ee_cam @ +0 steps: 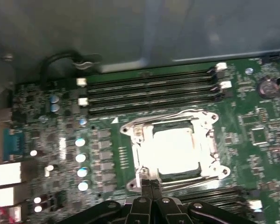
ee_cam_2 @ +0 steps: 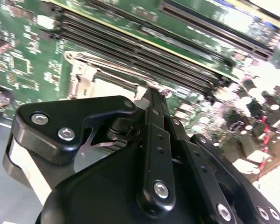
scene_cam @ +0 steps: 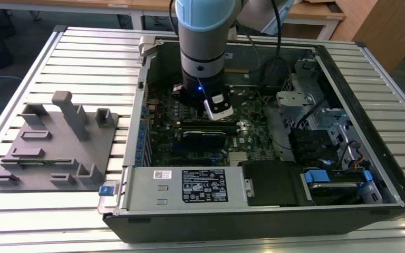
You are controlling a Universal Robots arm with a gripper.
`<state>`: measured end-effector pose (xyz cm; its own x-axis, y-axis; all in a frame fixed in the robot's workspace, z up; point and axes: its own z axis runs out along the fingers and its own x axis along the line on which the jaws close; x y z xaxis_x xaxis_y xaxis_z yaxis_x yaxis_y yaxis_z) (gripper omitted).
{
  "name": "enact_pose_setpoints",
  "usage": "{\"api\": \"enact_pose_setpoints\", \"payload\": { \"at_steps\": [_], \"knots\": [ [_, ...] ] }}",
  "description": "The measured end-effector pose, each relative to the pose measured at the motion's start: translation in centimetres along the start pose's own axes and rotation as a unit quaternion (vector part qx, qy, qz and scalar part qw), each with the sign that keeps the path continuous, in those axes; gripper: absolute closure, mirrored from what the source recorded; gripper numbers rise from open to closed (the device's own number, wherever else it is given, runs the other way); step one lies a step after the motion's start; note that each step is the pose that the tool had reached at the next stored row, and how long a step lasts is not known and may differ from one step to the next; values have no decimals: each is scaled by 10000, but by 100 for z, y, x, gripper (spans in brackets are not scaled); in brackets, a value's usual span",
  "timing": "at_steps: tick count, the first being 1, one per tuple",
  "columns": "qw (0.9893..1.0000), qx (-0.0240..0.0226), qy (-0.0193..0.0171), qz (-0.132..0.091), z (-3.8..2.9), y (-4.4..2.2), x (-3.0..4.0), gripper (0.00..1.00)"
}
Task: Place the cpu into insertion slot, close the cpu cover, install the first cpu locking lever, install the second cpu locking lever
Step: 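Install the second cpu locking lever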
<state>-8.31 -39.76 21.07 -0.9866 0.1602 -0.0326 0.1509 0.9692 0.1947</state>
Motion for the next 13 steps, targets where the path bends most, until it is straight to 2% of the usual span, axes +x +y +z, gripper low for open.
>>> {"api": "enact_pose_setpoints", "payload": {
  "at_steps": [3, 13],
  "knots": [
    [10000, 16, -3, 0, 7, 26, -36, 90],
    [9998, 194, -30, -12, 56, 249, -40, 90]
  ]
}}
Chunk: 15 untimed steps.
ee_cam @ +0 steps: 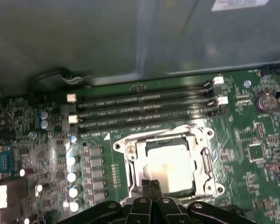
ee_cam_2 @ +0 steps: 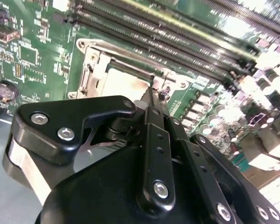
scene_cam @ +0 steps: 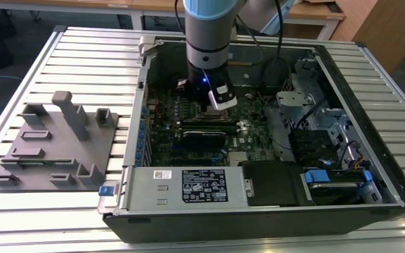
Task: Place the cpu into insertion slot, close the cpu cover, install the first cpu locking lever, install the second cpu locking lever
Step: 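Install the second cpu locking lever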
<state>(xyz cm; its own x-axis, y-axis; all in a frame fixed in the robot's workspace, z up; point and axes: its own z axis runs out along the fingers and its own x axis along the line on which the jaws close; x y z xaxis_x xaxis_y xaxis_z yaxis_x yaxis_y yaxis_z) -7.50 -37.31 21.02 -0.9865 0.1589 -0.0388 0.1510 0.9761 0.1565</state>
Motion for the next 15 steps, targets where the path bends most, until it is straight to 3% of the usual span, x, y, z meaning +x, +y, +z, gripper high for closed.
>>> {"api": "enact_pose_setpoints", "payload": {
  "at_steps": [4, 12, 14, 15],
  "knots": [
    [10000, 44, -6, -4, 14, 63, -34, 90],
    [9999, 121, -17, -8, 39, 153, -196, 90],
    [9999, 166, -22, -11, 42, 164, -222, 90],
    [9998, 214, -29, -12, 43, 172, -226, 90]
  ]
}}
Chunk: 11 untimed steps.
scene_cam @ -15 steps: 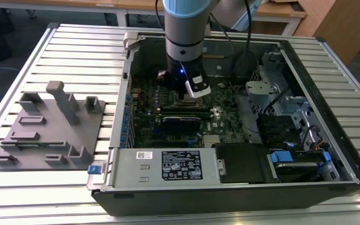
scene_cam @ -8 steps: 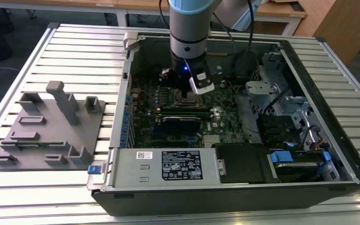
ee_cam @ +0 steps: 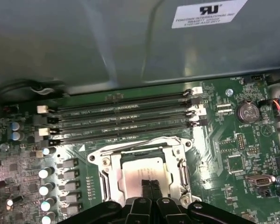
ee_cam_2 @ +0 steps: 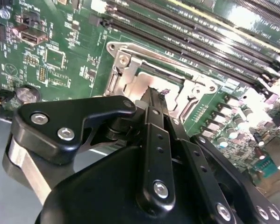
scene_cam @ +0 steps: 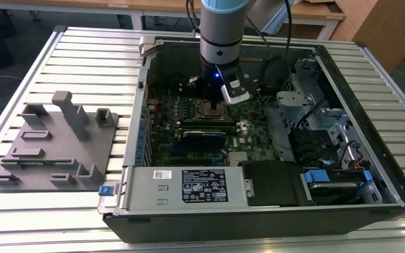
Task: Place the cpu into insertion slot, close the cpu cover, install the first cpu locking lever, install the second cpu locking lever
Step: 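Install the second cpu locking lever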
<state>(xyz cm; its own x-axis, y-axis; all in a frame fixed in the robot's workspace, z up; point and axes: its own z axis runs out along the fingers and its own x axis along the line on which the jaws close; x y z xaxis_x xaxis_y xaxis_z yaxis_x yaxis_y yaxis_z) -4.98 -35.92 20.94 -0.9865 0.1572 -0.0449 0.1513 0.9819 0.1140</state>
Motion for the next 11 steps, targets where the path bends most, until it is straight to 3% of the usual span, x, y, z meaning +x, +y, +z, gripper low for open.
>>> {"api": "enact_pose_setpoints", "payload": {
  "at_steps": [2, 11],
  "knots": [
    [10000, 67, -10, -5, 3, 13, -2, 90],
    [10000, 71, -10, -6, 8, 27, 7, 90]
  ]
}}
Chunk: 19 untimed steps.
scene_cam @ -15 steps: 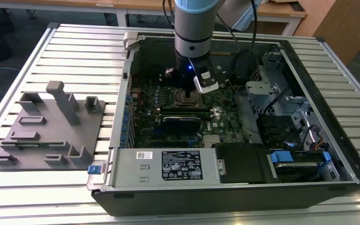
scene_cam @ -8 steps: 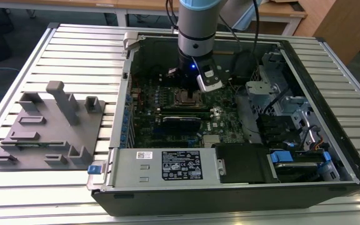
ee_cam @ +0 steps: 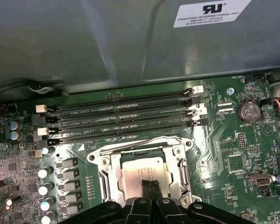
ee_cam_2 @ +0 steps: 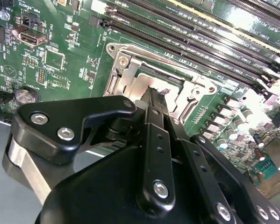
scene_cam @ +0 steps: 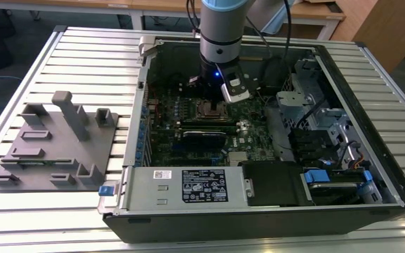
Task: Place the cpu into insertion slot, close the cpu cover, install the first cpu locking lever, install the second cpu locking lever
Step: 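Install the second cpu locking lever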
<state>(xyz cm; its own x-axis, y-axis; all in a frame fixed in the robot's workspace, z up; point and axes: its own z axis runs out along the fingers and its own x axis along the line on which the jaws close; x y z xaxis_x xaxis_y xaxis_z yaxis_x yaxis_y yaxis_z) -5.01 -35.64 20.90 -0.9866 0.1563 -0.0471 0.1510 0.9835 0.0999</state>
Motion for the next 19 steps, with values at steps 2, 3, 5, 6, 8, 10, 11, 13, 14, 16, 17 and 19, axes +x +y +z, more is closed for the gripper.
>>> {"api": "enact_pose_setpoints", "payload": {
  "at_steps": [2, 3, 5, 6, 8, 10, 11, 13, 14, 16, 17, 19],
  "knots": [
    [10000, -1, 1, -12, 1, 0, 0, 90],
    [10000, -2, 4, -41, 1, 0, 1, 90],
    [9999, -7, 12, -119, 2, 1, 1, 90],
    [9999, -8, 15, -151, 2, 1, 1, 90],
    [9998, -9, 17, -174, 2, 0, 3, 90],
    [9998, -9, 18, -185, 2, -1, 6, 90],
    [9998, -9, 18, -187, 2, -1, 7, 90],
    [9998, -9, 18, -187, 2, -1, 8, 90],
    [9998, -9, 18, -187, 1, -1, 8, 90],
    [9998, -9, 19, -187, -11, 0, 7, 90],
    [9998, -9, 19, -187, -19, 1, 7, 90],
    [9998, -10, 18, -187, -20, 2, 7, 90]
  ]
}}
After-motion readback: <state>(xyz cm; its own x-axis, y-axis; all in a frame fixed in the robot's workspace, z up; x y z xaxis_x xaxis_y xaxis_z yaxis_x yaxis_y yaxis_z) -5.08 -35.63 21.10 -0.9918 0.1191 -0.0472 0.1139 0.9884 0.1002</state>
